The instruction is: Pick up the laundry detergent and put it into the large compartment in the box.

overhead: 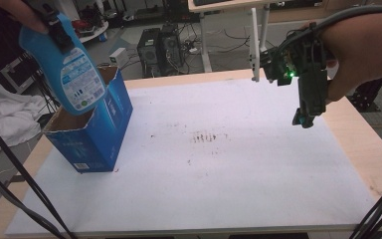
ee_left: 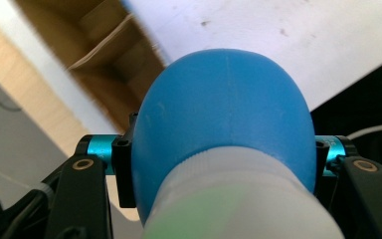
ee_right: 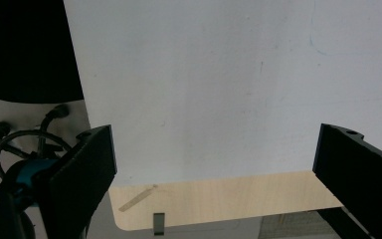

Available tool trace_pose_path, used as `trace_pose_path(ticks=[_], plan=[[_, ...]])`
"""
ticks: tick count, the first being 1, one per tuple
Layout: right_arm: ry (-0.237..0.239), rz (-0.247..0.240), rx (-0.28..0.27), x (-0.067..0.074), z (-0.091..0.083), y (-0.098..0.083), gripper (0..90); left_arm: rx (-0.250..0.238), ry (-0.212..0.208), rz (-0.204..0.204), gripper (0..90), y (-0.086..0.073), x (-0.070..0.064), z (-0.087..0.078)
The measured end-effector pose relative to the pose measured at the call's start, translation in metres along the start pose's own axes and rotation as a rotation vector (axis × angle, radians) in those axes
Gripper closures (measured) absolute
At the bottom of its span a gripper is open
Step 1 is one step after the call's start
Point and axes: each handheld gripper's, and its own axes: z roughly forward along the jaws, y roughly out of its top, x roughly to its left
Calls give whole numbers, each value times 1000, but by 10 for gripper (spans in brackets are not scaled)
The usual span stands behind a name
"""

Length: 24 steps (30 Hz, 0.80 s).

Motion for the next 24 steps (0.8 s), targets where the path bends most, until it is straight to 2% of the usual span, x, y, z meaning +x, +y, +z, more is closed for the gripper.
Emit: trace_pose_path(ticks=[5, 9, 16, 24], plan=[[0, 1, -4, -2, 0, 1, 24, 7, 17, -91, 387, -8, 20, -1], [2, 3, -2, -3, 0, 1, 24, 6, 27, -145, 387, -11, 31, 4], [5, 12, 3, -4, -1, 1, 24, 21, 20, -200, 387, -10, 45, 23], [9, 17, 5, -5, 0, 1, 24, 47, -7, -194, 387, -8, 52, 49]])
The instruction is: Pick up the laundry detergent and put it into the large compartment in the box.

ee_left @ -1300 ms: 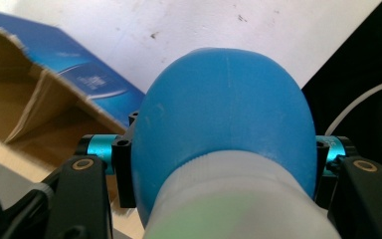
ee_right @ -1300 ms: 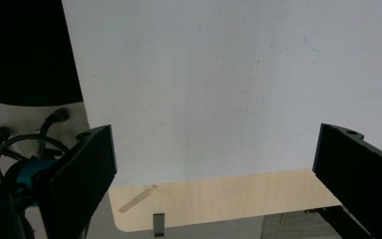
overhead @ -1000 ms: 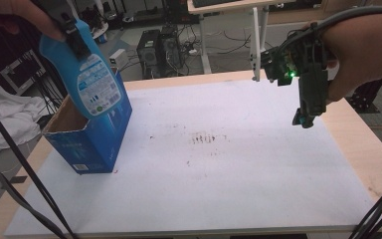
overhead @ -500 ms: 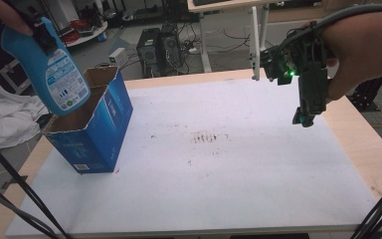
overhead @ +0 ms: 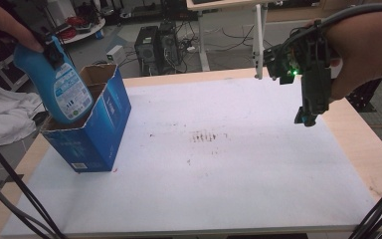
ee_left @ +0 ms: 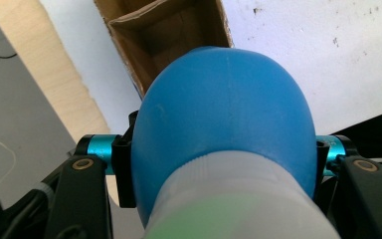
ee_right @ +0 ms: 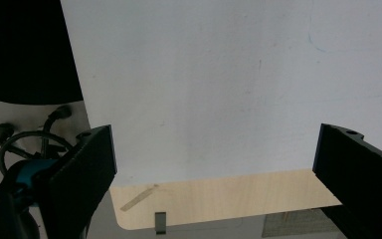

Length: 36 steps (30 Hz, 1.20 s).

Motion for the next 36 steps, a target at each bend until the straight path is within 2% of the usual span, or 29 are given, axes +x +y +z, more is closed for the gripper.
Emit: trace_pose_path(ticks=[1, 11, 15, 16, 18, 24, 32, 36], plan=[[0, 0, 0, 0, 0, 0, 24, 2, -3, -2, 387, 0, 1, 4], [1, 1, 6, 0, 1, 1, 24, 34, -37, 77, 387, 3, 8, 47], [1, -1, 5, -1, 2, 3, 24, 43, -20, 141, 387, 4, 6, 64], [1, -1, 5, -1, 2, 3, 24, 43, -20, 141, 387, 4, 6, 64], [2, 5, 8, -1, 3, 5, 24, 54, -21, 168, 387, 4, 6, 72], [8, -7, 9, -2, 6, 8, 24, 69, -14, 279, 387, 3, 5, 94], [10, -10, 5, -3, 8, 9, 24, 82, -7, 363, 387, 2, 2, 116], [13, -12, 6, -4, 10, 9, 24, 78, -6, 385, 387, 1, 2, 125]])
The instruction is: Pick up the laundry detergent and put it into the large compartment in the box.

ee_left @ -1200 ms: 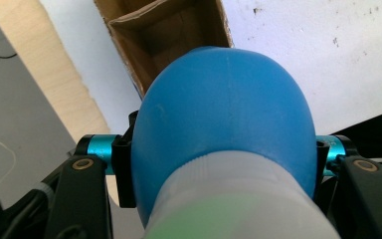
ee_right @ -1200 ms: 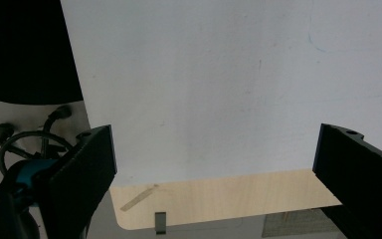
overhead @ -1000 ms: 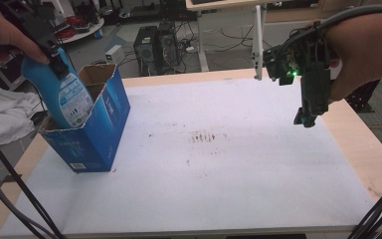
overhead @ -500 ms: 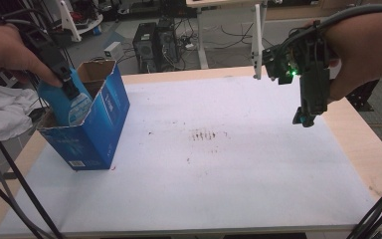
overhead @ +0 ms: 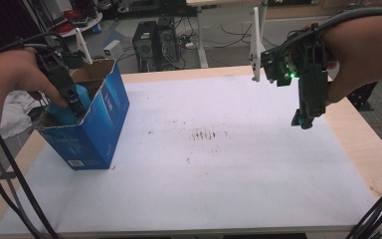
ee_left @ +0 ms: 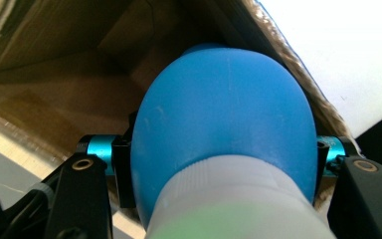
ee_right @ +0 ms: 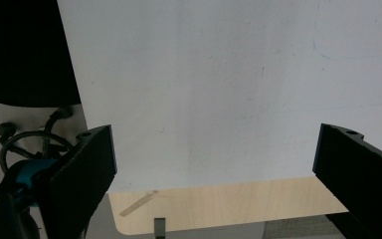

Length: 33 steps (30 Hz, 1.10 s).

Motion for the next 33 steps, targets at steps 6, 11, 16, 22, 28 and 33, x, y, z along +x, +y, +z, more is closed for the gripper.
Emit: trace_pose_path(ticks=[6, 11, 16, 22, 28, 33], plan=[[0, -1, -2, 0, 1, 1, 24, 1, 18, 60, 387, 0, 0, 9], [3, 0, -1, 0, 2, 2, 24, 15, 13, 93, 386, 0, 0, 14], [2, -1, -2, 0, 2, 1, 24, 36, 11, 131, 386, 0, 0, 21], [1, 6, -1, 0, 2, 0, 24, 22, 7, 138, 386, -3, 0, 22], [2, 0, -9, 1, 1, 1, 24, 20, 9, 139, 384, -3, -1, 22], [1, -1, -7, 1, 1, 2, 24, 29, 1, 141, 377, -5, -1, 22]])
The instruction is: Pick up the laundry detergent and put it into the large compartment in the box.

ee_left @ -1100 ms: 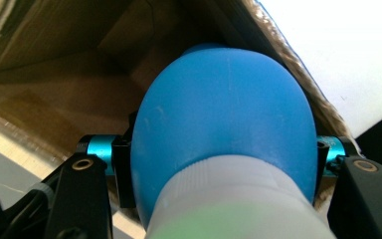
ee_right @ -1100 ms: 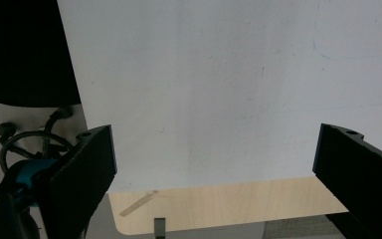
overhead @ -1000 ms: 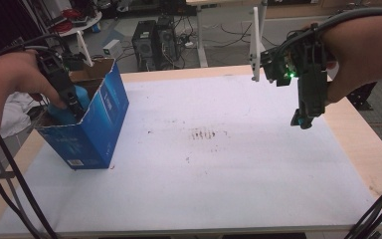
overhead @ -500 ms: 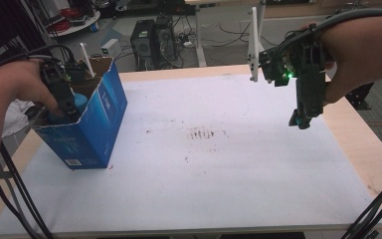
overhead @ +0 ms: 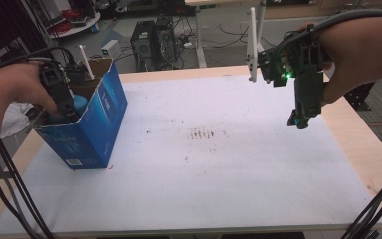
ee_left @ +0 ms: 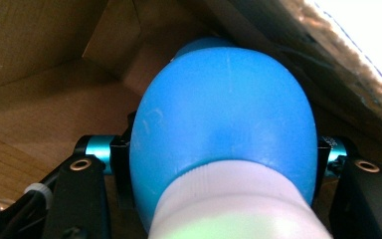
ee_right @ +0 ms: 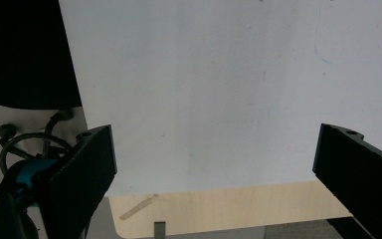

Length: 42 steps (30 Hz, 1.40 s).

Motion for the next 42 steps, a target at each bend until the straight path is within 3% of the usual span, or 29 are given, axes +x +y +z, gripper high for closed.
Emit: trace_pose_path(ticks=[17, 28, 36, 42], plan=[[-5, -5, -9, 0, -1, 1, 24, -21, 28, 4, 312, -5, -7, -23], [-4, -3, -11, -3, 1, 2, 24, -31, 64, -3, 227, -4, -12, -50], [-3, -9, -11, -3, 1, 6, 24, -38, 102, 29, 165, 0, -22, -75], [-1, -8, -11, -4, 1, 6, 24, -52, 100, 60, 135, 3, -31, -85]])
